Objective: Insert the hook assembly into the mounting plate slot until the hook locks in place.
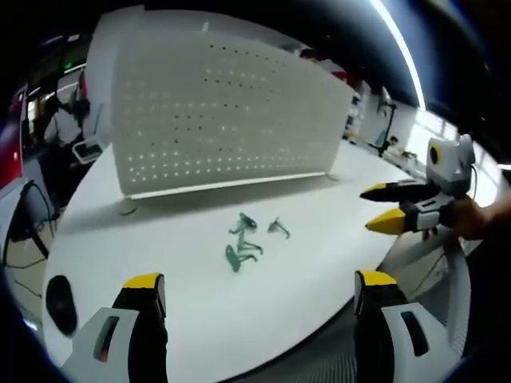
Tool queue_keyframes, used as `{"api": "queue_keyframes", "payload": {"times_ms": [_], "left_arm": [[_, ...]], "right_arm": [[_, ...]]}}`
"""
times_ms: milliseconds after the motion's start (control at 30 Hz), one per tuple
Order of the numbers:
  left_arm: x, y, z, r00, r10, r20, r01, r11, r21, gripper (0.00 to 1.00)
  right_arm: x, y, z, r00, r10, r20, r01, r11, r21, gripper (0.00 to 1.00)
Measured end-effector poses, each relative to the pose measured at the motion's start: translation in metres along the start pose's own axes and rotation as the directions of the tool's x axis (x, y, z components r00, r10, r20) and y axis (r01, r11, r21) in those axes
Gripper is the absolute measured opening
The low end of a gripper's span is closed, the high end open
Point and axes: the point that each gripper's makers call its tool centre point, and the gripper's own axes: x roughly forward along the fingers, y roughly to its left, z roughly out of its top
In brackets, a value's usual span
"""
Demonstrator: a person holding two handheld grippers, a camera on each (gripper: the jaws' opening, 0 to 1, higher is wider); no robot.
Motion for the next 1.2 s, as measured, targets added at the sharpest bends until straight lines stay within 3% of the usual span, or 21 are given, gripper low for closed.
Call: {"api": "queue_keyframes", "payload": {"times_ms": [433,700,900,1200], "left_arm": [[-0.002,0.002,0.003,1.0,-0.003,0.016,0.003,1.0,-0.027,1.0],[-0.004,0.003,0.004,1.0,0.004,0.025,-0.003,1.0,-0.03,1.0],[-0.003,0.005,0.004,1.0,0.003,0.023,-0.002,0.999,-0.045,1.0],[-0.002,0.006,0.004,1.0,0.01,0.022,-0.009,0.999,-0.049,1.0]], "right_arm": [[0.032,0.009,-0.002,0.996,0.072,-0.053,-0.074,0.996,-0.04,0.39],[0.062,0.037,-0.007,0.979,0.175,-0.102,-0.181,0.982,-0.047,0.36],[0.08,0.052,-0.009,0.97,0.205,-0.134,-0.217,0.972,-0.089,0.34],[0.113,0.068,-0.018,0.938,0.274,-0.214,-0.309,0.938,-0.155,0.28]]}}
